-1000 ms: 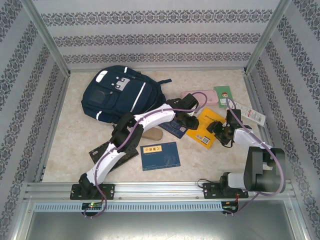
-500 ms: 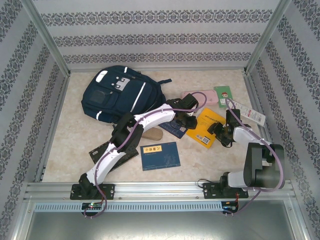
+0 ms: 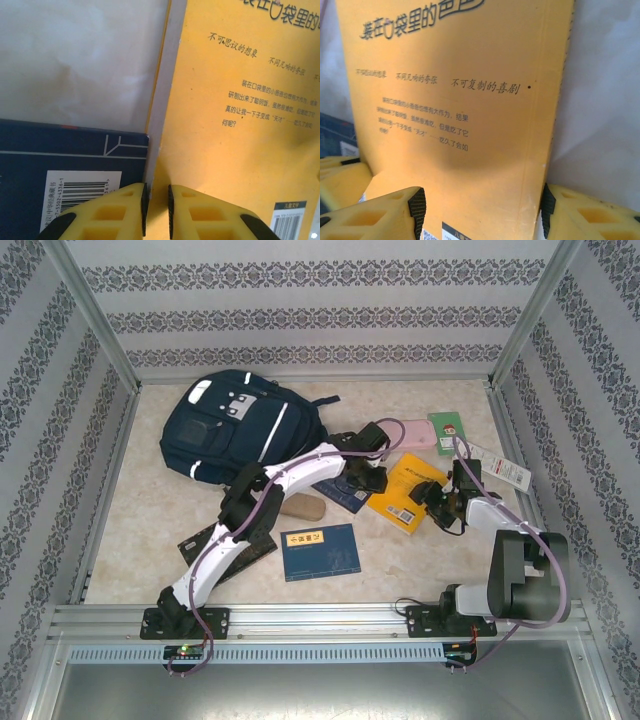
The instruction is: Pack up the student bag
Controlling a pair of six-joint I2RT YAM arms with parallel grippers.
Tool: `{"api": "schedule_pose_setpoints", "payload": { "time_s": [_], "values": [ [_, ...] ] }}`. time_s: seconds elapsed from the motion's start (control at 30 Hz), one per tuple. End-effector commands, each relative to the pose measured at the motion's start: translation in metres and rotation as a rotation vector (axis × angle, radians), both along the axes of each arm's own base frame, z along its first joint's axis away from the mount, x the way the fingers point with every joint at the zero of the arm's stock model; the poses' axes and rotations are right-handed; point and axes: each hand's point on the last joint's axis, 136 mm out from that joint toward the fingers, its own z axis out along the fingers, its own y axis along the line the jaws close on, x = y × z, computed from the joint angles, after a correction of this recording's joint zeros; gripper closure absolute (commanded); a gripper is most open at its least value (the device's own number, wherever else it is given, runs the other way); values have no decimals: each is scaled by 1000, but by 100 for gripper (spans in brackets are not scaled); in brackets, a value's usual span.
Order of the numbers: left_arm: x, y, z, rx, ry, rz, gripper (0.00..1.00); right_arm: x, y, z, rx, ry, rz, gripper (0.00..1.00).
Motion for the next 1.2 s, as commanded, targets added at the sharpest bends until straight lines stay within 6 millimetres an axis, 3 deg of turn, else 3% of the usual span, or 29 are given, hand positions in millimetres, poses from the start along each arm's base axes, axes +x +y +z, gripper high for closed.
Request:
{"api": "schedule_pose_setpoints", "payload": {
  "time_s": [0.0, 0.2, 0.3, 0.5, 0.7, 0.83, 0.9, 0.97, 1.17],
  "values": [
    [-41, -6, -41, 15, 167, -50, 81, 26, 53, 77, 283, -277, 157, 38],
    [-38, -3, -38, 6, 170, -53, 81, 29, 51, 121, 317, -418, 136, 40],
    [-36, -4, -35, -2, 167, -55, 81, 26, 46, 107, 272, -369, 124, 40],
    [-37, -3, -33, -1, 168, -62, 81, 21, 33, 56, 174, -169, 100, 40],
    [-38, -1, -33, 7, 165, -70, 82, 24, 15, 59, 28, -183, 95, 45],
    [-35, 1, -29, 8, 154, -67, 81, 25, 14, 62, 2, -171, 120, 90],
    [-31, 3, -22, 8, 136, -62, 80, 24, 13, 63, 1, -173, 113, 100],
    [-26, 6, -8, -2, 119, -52, 76, 22, 12, 68, -3, -186, 106, 100],
    [-4, 27, 67, -31, -28, -26, 57, 17, 17, 101, 9, -283, 108, 100]
  ]
}}
